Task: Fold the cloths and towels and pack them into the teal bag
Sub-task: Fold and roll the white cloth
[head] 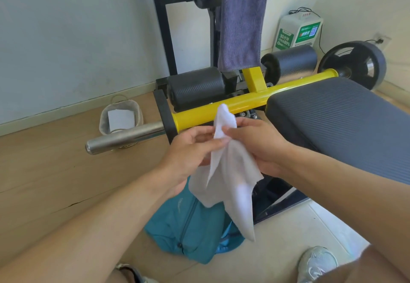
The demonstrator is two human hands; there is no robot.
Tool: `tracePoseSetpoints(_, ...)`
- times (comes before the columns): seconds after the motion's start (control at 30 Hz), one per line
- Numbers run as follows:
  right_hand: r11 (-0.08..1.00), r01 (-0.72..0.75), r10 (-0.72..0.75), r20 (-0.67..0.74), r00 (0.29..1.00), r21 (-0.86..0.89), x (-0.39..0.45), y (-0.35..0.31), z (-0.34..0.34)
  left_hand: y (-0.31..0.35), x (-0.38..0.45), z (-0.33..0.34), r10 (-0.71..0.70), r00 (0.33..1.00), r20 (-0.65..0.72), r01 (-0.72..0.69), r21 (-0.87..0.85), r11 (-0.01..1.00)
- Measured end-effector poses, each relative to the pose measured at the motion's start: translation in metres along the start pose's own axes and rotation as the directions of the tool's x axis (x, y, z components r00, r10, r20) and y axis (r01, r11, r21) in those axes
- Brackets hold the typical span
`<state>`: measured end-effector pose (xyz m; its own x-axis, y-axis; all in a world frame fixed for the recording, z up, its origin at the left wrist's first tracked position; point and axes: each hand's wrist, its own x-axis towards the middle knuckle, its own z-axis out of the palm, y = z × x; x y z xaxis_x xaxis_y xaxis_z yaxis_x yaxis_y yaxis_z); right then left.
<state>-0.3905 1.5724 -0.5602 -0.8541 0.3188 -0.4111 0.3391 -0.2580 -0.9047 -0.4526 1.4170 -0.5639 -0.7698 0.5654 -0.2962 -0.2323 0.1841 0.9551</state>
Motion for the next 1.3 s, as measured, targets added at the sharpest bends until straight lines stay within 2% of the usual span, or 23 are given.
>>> tracePoseSetpoints(0.07,0.991,0.003,-0.002,-0.010,1.000,0.135,0.001,-0.004,-0.003,-0.007,-0.002,0.002,-0.041,0.995,0.094,0.032,0.097,0.995)
tracePoseSetpoints(0.13,0.974,0.005,-0.009,0.012,1.000,0.228,-0.001,-0.006,-0.007,-0.013,-0.002,0.006,-0.051,0.991,0.125,0.031,0.155,0.987)
tracePoseSetpoints(0.27,0.953,-0.014,-0.011,0.084,0.996,0.302,-0.001,-0.007,-0.010,-0.016,-0.002,0.011,0.012,0.995,0.103,-0.021,0.084,0.996)
tracePoseSetpoints(0.37,0.930,-0.034,-0.035,0.181,0.983,0.365,0.001,-0.010,-0.013,-0.012,0.002,0.009,0.023,1.000,0.011,-0.024,0.043,0.999)
tracePoseSetpoints(0.43,0.953,0.067,-0.130,0.199,0.971,0.295,0.000,-0.010,-0.017,-0.010,0.005,0.006,0.007,0.998,-0.056,-0.005,0.026,1.000)
tracePoseSetpoints(0.5,0.951,0.308,-0.300,0.196,0.934,-0.011,-0.005,-0.008,-0.020,-0.006,0.006,0.004,-0.019,0.996,-0.086,0.021,0.022,1.000)
tracePoseSetpoints(0.57,0.827,0.488,-0.426,0.254,0.868,-0.280,-0.009,-0.006,-0.020,-0.004,0.008,0.001,-0.048,0.995,-0.087,0.049,0.005,0.999)
tracePoseSetpoints(0.63,0.760,0.547,-0.462,0.299,0.835,-0.351,-0.009,-0.004,-0.018,-0.004,0.010,-0.001,-0.074,0.992,-0.104,0.068,-0.054,0.996)
tracePoseSetpoints(0.8,0.684,0.586,-0.522,0.270,0.809,-0.434,-0.008,-0.001,-0.014,0.001,0.010,-0.004,-0.095,0.994,-0.053,0.080,-0.236,0.968)
tracePoseSetpoints(0.9,0.658,0.575,-0.567,0.183,0.803,-0.486,-0.007,-0.001,-0.013,0.001,0.007,-0.002,-0.073,0.997,0.005,0.071,-0.303,0.950)
tracePoseSetpoints(1.03,0.642,0.544,-0.617,0.057,0.785,-0.541,-0.004,-0.001,-0.015,-0.007,0.003,0.003,0.072,0.992,0.106,-0.047,-0.217,0.975)
tracePoseSetpoints(1.2,0.690,0.513,-0.634,-0.084,0.769,-0.511,-0.004,-0.002,-0.011,-0.010,0.000,0.006,0.180,0.972,0.149,-0.166,-0.101,0.981)
tracePoseSetpoints(1.3,0.765,0.504,-0.588,-0.114,0.801,-0.401,-0.005,-0.002,-0.008,-0.007,0.000,0.005,0.168,0.982,0.088,-0.148,-0.201,0.968)
